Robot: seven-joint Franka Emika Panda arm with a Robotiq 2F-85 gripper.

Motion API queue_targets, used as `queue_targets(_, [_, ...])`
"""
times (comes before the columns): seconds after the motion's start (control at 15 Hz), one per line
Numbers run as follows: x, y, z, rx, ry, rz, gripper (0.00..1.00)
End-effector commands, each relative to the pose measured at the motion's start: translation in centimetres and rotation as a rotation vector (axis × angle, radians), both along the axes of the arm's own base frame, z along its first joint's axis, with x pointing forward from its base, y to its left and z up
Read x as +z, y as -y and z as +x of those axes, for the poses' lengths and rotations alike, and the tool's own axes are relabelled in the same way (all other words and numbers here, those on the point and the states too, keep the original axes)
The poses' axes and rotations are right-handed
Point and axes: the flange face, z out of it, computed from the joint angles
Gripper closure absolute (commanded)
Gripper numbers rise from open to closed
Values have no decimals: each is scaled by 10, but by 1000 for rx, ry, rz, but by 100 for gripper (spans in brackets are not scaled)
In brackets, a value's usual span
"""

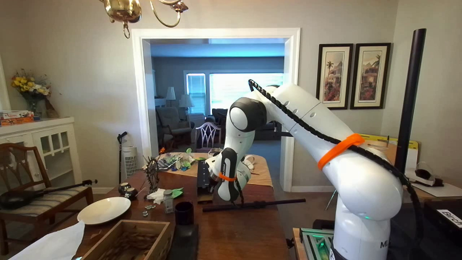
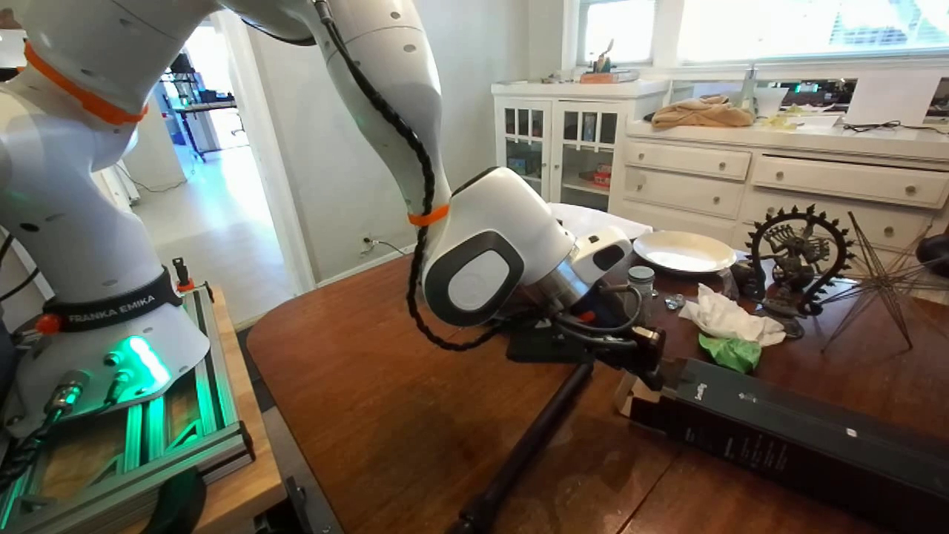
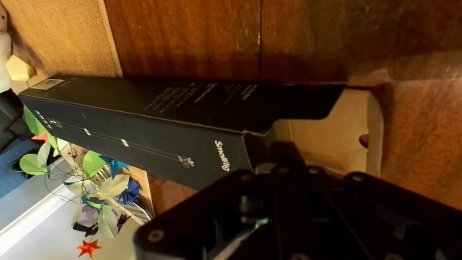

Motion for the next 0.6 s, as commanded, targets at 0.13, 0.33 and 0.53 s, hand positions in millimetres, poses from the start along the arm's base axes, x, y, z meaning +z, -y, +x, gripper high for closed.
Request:
queue_targets(0.13, [4,-4,18,21,29,-5,51])
queue_targets(0.33, [8,-3,30,30,47,-15,29])
queue_targets(0.53, [9,1,39,19,63,-25,6])
